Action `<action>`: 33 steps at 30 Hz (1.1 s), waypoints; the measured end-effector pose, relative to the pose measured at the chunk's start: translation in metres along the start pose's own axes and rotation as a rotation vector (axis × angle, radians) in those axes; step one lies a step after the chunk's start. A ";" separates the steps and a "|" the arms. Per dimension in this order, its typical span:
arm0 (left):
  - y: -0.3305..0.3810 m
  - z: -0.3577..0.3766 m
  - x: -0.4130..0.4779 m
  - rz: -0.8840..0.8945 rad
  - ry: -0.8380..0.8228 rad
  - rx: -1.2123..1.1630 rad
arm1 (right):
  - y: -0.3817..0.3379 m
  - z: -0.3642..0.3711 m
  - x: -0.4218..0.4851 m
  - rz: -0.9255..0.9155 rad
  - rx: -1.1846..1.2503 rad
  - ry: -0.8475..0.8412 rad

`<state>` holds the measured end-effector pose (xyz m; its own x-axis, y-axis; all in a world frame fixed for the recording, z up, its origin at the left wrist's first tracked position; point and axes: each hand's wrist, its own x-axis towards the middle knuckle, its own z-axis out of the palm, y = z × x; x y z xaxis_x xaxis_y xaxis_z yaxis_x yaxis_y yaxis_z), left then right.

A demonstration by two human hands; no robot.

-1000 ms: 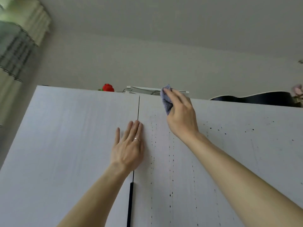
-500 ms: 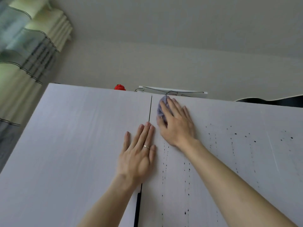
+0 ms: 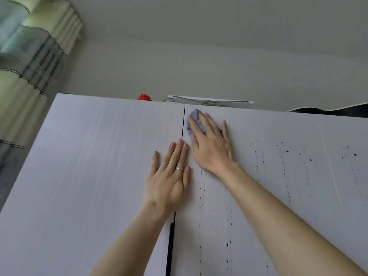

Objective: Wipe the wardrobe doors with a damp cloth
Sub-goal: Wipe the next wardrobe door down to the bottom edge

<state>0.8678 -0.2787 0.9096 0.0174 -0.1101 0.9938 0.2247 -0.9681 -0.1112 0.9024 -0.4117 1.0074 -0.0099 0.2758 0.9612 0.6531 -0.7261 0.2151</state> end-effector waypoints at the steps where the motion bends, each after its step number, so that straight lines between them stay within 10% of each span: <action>1: 0.000 0.000 -0.001 -0.001 -0.003 -0.001 | 0.003 -0.002 -0.005 -0.095 -0.019 -0.049; 10: -0.001 0.003 -0.001 0.002 0.017 -0.001 | 0.036 -0.016 0.015 0.422 0.010 0.030; 17: -0.003 0.004 -0.001 0.021 0.037 -0.034 | 0.026 -0.016 -0.007 -0.025 -0.031 -0.113; 25: 0.000 -0.001 0.003 0.029 -0.058 -0.072 | 0.074 -0.032 -0.019 0.692 0.027 -0.034; 33: 0.003 -0.018 0.002 -0.037 -0.193 -0.163 | 0.038 -0.030 -0.050 0.204 -0.041 -0.186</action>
<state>0.8507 -0.2864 0.9110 0.2015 -0.0441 0.9785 0.0691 -0.9959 -0.0592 0.9050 -0.4716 0.9730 0.2600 0.2296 0.9379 0.5962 -0.8023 0.0312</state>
